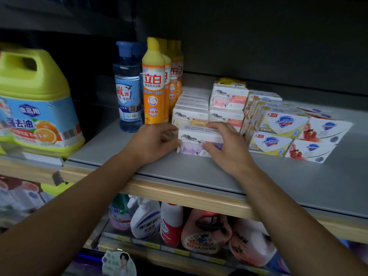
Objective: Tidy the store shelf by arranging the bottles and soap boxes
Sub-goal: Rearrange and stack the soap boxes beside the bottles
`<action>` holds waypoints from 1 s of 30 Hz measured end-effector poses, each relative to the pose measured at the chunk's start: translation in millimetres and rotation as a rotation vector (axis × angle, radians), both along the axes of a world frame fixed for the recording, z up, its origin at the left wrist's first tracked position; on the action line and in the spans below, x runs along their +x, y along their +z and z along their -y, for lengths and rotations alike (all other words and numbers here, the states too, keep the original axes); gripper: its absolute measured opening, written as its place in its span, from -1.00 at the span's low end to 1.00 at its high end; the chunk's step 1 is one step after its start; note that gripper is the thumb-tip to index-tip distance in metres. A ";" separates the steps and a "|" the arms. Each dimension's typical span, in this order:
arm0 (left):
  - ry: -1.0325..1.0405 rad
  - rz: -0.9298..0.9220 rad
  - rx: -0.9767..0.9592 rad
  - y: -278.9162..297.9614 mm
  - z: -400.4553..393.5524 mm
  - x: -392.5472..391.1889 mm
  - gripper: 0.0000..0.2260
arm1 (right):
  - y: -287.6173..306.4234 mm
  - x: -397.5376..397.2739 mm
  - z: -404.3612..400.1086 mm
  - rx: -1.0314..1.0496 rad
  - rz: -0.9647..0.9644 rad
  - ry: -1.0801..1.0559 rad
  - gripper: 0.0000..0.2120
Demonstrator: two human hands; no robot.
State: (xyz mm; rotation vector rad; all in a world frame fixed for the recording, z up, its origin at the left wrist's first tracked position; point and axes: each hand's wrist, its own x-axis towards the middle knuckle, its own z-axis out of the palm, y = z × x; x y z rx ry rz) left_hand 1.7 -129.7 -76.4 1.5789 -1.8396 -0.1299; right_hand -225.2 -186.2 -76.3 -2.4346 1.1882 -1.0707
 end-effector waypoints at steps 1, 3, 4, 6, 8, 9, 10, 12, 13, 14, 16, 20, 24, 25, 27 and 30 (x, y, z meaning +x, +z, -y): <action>0.011 0.054 -0.003 -1.0 -4.0 6.3 -0.61 | 2.7 0.4 -0.2 -0.016 -0.020 -0.012 -0.55; 0.038 0.161 0.016 -6.1 -13.5 17.4 -0.59 | 9.8 1.8 0.6 -0.064 -0.098 -0.043 -0.51; 0.041 0.208 0.037 -9.7 -17.8 20.3 -0.57 | 13.8 3.4 1.2 -0.069 -0.146 -0.049 -0.48; 0.022 0.285 0.063 -15.5 -22.3 20.7 -0.53 | 21.3 9.6 3.3 -0.046 -0.268 -0.049 -0.48; 0.019 0.324 0.081 -16.4 -22.1 18.8 -0.46 | 26.8 15.6 7.7 -0.016 -0.357 -0.044 -0.51; 0.027 0.328 0.091 -15.9 -21.5 18.8 -0.43 | 29.0 18.3 10.2 -0.009 -0.360 -0.037 -0.52; 0.031 0.330 0.096 -15.6 -20.4 19.3 -0.42 | 30.9 20.8 12.6 -0.007 -0.341 -0.035 -0.53; 0.028 0.338 0.110 -16.4 -18.0 21.9 -0.42 | 32.1 26.6 19.3 -0.026 -0.282 -0.047 -0.53; 0.026 0.341 0.119 -17.0 -16.9 23.1 -0.43 | 32.1 30.8 23.8 -0.042 -0.255 -0.059 -0.53; 0.024 0.341 0.126 -17.5 -15.5 24.3 -0.43 | 31.5 35.9 28.6 -0.055 -0.232 -0.076 -0.53; 0.019 0.341 0.126 -17.9 -13.1 25.2 -0.46 | 29.3 46.6 38.9 -0.074 -0.209 -0.106 -0.53; 0.024 0.322 0.139 -17.9 -11.7 25.1 -0.42 | 18.6 63.0 57.6 -0.152 -0.272 -0.149 -0.54; 0.023 0.312 0.141 -18.1 -10.0 24.8 -0.46 | 7.1 69.5 66.0 -0.218 -0.320 -0.185 -0.55; 0.025 0.310 0.148 -18.0 -9.9 24.7 -0.45 | 5.7 70.0 66.5 -0.233 -0.323 -0.182 -0.55; 0.029 0.307 0.161 -17.2 -10.2 24.4 -0.43 | 4.3 70.3 66.1 -0.247 -0.319 -0.175 -0.55; 0.022 0.317 0.157 -16.9 -9.7 24.8 -0.49 | 4.7 70.7 63.3 -0.230 -0.302 -0.175 -0.55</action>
